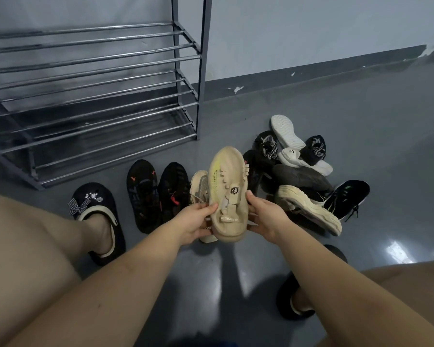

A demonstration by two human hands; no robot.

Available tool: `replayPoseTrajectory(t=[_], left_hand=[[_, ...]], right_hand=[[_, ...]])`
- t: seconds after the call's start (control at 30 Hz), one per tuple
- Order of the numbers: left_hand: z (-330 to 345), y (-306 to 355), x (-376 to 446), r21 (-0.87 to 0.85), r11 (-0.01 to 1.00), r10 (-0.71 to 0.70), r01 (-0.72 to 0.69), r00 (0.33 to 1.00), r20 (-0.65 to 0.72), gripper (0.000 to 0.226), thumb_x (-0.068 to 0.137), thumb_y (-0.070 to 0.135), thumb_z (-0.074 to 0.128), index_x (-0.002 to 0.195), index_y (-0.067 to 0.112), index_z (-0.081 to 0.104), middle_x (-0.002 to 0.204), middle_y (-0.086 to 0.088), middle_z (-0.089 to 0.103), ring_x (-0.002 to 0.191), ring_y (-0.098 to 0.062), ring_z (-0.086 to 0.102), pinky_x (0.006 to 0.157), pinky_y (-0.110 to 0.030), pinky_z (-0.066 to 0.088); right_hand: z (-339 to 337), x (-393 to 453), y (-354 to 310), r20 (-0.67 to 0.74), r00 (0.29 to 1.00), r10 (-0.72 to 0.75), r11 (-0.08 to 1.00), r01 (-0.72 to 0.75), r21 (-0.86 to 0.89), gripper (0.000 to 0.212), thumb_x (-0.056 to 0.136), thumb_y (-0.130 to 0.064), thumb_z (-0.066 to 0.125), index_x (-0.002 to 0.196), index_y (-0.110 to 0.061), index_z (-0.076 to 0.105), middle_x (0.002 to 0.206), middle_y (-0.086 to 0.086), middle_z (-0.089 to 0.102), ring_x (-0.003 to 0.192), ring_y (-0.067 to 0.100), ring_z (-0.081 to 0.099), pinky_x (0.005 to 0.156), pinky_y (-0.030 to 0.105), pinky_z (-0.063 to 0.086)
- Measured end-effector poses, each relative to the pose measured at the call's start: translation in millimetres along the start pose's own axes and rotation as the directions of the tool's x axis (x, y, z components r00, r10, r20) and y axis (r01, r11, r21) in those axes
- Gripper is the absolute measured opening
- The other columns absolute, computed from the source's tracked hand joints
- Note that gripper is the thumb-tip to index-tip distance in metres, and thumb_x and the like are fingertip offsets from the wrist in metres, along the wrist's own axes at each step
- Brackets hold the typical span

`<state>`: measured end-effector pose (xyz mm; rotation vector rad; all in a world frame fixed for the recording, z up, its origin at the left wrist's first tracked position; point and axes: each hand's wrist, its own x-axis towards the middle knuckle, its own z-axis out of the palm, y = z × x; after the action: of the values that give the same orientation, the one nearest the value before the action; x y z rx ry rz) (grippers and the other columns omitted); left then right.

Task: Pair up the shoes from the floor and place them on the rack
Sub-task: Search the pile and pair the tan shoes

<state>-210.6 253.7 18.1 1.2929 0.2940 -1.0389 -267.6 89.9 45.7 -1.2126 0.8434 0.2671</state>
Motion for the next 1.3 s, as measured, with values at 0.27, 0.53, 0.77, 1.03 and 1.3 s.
replayPoseTrajectory(t=[0.27, 0.53, 0.77, 1.03, 1.3], left_hand=[[-11.4, -22.1, 19.7, 0.128, 0.984, -0.115, 0.123, 0.991, -0.067, 0.029, 0.092, 0.030, 0.057, 0.115, 0.012, 0.057, 0.106, -0.005, 0.068, 0.105, -0.023, 0.063, 0.081, -0.033, 0.054], [-3.7, -36.4, 43.8, 0.201, 0.957, -0.198, 0.210, 0.977, -0.078, 0.021, 0.092, 0.024, 0.058, 0.110, 0.015, 0.057, 0.088, 0.004, 0.066, 0.080, -0.009, 0.062, 0.065, -0.020, 0.049], [20.4, -53.7, 72.0, 0.247, 0.926, -0.286, 0.285, 0.958, -0.036, 0.036, 0.093, 0.016, 0.055, 0.128, 0.007, 0.049, 0.086, 0.003, 0.061, 0.077, -0.009, 0.058, 0.075, -0.022, 0.047], [41.4, -88.4, 102.9, 0.359, 0.861, -0.377, 0.361, 0.926, -0.027, 0.046, 0.090, 0.015, 0.060, 0.133, 0.006, 0.045, 0.100, -0.007, 0.064, 0.081, -0.016, 0.059, 0.073, -0.030, 0.051], [54.6, -92.8, 114.0, 0.474, 0.826, -0.340, 0.307, 0.940, -0.017, 0.038, 0.090, 0.008, 0.058, 0.127, 0.003, 0.052, 0.082, -0.005, 0.061, 0.065, -0.014, 0.049, 0.060, -0.022, 0.039]], right_hand=[[2.3, 13.3, 23.4, -0.081, 0.994, 0.075, 0.974, -0.091, -0.206, 0.020, 0.092, -0.010, 0.057, 0.112, -0.009, 0.063, 0.088, 0.004, 0.065, 0.089, 0.024, 0.061, 0.073, 0.038, 0.053], [-16.9, 37.0, 37.9, -0.121, 0.972, 0.199, 0.921, -0.228, -0.317, 0.026, 0.094, -0.005, 0.050, 0.117, -0.005, 0.063, 0.087, 0.008, 0.065, 0.074, 0.021, 0.061, 0.068, 0.034, 0.056], [-46.7, 43.3, 51.3, -0.225, 0.934, 0.276, 0.894, -0.336, -0.296, 0.026, 0.092, 0.005, 0.047, 0.114, 0.003, 0.062, 0.097, 0.017, 0.063, 0.071, 0.025, 0.062, 0.060, 0.036, 0.056], [-80.2, 46.0, 64.6, -0.321, 0.878, 0.356, 0.862, -0.441, -0.250, 0.021, 0.091, 0.004, 0.049, 0.105, -0.003, 0.063, 0.097, 0.014, 0.062, 0.086, 0.028, 0.062, 0.071, 0.037, 0.057], [-98.2, 42.9, 79.5, -0.278, 0.826, 0.490, 0.858, -0.514, -0.017, 0.020, 0.090, 0.013, 0.043, 0.084, 0.002, 0.059, 0.080, 0.013, 0.060, 0.064, 0.022, 0.057, 0.044, 0.028, 0.054]])
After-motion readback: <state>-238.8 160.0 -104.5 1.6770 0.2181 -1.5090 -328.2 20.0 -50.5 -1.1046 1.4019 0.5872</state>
